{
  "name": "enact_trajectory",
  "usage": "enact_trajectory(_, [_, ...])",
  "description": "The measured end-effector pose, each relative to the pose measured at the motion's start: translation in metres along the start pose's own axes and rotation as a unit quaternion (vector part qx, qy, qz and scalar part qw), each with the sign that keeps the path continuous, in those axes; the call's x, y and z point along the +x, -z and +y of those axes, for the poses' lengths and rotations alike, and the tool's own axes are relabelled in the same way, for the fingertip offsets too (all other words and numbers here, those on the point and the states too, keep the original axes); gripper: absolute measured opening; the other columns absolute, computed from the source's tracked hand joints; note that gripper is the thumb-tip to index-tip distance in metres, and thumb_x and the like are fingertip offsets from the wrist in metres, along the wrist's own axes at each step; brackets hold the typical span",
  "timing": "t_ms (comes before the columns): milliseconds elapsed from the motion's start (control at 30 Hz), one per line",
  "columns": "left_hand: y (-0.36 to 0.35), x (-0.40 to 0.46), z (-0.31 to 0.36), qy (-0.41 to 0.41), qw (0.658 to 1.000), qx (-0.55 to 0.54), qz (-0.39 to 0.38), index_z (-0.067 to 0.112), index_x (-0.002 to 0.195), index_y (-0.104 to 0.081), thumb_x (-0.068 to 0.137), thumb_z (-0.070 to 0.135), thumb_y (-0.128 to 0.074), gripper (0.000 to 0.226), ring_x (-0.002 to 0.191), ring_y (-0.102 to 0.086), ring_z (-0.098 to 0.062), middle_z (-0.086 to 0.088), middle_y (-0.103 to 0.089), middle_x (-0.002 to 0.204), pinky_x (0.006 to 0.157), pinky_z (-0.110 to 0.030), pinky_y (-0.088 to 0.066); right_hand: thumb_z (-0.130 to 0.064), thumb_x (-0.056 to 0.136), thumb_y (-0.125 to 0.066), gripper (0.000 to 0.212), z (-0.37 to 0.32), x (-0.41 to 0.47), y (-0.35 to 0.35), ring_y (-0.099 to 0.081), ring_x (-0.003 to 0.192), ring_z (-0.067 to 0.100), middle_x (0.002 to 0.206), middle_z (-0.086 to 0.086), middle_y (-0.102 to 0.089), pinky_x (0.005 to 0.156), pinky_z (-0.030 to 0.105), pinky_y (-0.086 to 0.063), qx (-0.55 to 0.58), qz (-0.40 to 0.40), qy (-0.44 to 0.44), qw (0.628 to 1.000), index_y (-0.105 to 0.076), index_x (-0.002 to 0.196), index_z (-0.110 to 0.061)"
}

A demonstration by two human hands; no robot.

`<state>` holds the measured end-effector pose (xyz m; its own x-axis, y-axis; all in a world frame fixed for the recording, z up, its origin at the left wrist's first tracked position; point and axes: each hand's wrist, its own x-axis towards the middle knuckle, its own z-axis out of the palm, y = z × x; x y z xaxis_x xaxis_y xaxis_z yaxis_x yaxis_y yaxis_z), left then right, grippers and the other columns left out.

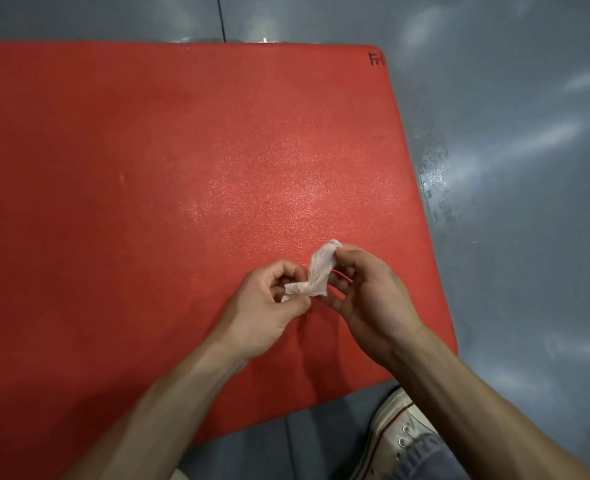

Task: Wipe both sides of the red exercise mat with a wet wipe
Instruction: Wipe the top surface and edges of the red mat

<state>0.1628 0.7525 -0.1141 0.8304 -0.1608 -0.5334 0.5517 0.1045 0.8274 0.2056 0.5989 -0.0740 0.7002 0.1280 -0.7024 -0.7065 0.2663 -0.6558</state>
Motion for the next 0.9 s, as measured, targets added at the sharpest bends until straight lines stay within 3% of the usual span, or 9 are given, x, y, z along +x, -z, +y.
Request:
enact_trajectory(100, [0.001,-0.001,0.004,-0.014,0.999,0.0,-0.048,0.013,0.093,-0.068,0.081,0.024,-0.084,0.023,0.071,-0.056,-0.006,0.006,-0.065,0.077,0.067,-0.02,-0.045,-0.013,0.1,-0.053,0.014,0.001,-0.001,-0.004,-0.064,0.074,0.02,0.08,0.007,-0.065,0.076,0.043,-0.057,-0.042,-0.022,0.012,0.999,-0.065,0.102,-0.004])
enact_trajectory(200, [0.005,-0.001,0.015,-0.005,0.996,-0.068,-0.049,0.011,0.087,-0.067,0.088,0.033,-0.07,0.022,0.065,-0.056,-0.003,0.006,-0.065,0.072,0.064,-0.015,-0.044,-0.022,0.092,-0.066,0.02,0.0,-0.002,-0.003,-0.067,0.084,0.021,0.094,0.009,-0.068,0.079,0.043,-0.056,-0.078,-0.058,0.012,0.995,-0.068,0.109,-0.012])
enact_trajectory(300, [0.009,0.0,0.016,0.0,0.997,-0.062,-0.043,0.007,0.086,-0.066,0.093,0.023,-0.069,0.017,0.073,-0.061,-0.014,-0.009,-0.068,0.08,0.068,-0.02,-0.048,-0.017,0.082,-0.074,0.038,0.001,-0.002,0.0,-0.066,0.088,0.027,0.103,0.011,-0.069,0.078,0.043,-0.056,-0.112,-0.074,0.008,0.991,-0.064,0.118,-0.009])
enact_trajectory(367, [0.011,-0.001,0.014,0.025,0.994,-0.096,-0.04,0.008,0.087,-0.065,0.096,0.012,-0.068,0.01,0.073,-0.061,-0.016,-0.012,-0.066,0.081,0.068,-0.023,-0.048,-0.007,0.085,-0.074,0.034,0.003,0.001,0.004,-0.064,0.087,0.03,0.102,0.012,-0.069,0.076,0.041,-0.053,-0.14,-0.06,0.015,0.988,-0.066,0.118,-0.011])
enact_trajectory(567, [0.018,0.003,0.014,0.054,0.976,-0.205,0.05,0.015,0.085,-0.06,0.099,0.008,-0.058,0.016,0.067,-0.055,-0.013,-0.004,-0.058,0.072,0.074,-0.03,-0.051,0.013,0.088,-0.059,0.03,0.007,0.001,0.02,-0.06,0.071,0.012,0.083,0.0,-0.069,0.064,0.022,-0.047,-0.283,-0.075,0.021,0.956,-0.07,0.105,-0.009])
enact_trajectory(667, [0.016,0.004,0.012,0.02,0.984,-0.159,0.076,0.012,0.091,-0.055,0.103,0.012,-0.056,0.012,0.061,-0.057,-0.011,-0.004,-0.056,0.07,0.062,-0.027,-0.055,0.002,0.083,-0.055,0.025,0.007,0.0,0.019,-0.06,0.07,0.017,0.078,0.003,-0.067,0.062,0.029,-0.044,-0.36,-0.064,0.019,0.931,-0.072,0.094,-0.012])
enact_trajectory(767, [0.016,0.005,0.007,-0.027,0.993,-0.079,0.078,0.016,0.094,-0.055,0.104,0.017,-0.056,0.01,0.058,-0.055,-0.012,-0.004,-0.058,0.07,0.055,-0.028,-0.051,0.014,0.082,-0.04,0.029,0.008,0.001,0.012,-0.061,0.063,0.021,0.07,0.009,-0.062,0.058,0.029,-0.049,-0.269,-0.05,-0.02,0.962,-0.064,0.08,-0.002])
enact_trajectory(833, [0.019,0.005,0.004,-0.062,0.996,-0.016,0.068,0.019,0.097,-0.058,0.103,0.023,-0.059,0.007,0.058,-0.053,-0.012,-0.001,-0.057,0.072,0.057,-0.031,-0.048,0.01,0.08,-0.039,0.025,0.008,0.003,0.006,-0.062,0.075,0.034,0.083,0.021,-0.065,0.072,0.045,-0.059,-0.172,-0.088,-0.066,0.979,-0.062,0.089,0.009])
enact_trajectory(900, [0.023,0.005,0.003,-0.089,0.994,0.016,0.062,0.02,0.102,-0.062,0.1,0.031,-0.063,0.011,0.068,-0.057,-0.013,0.0,-0.062,0.079,0.064,-0.034,-0.049,0.0,0.09,-0.049,0.029,0.009,0.003,0.002,-0.064,0.091,0.043,0.102,0.029,-0.067,0.088,0.06,-0.057,-0.135,-0.125,-0.089,0.979,-0.058,0.11,0.019])
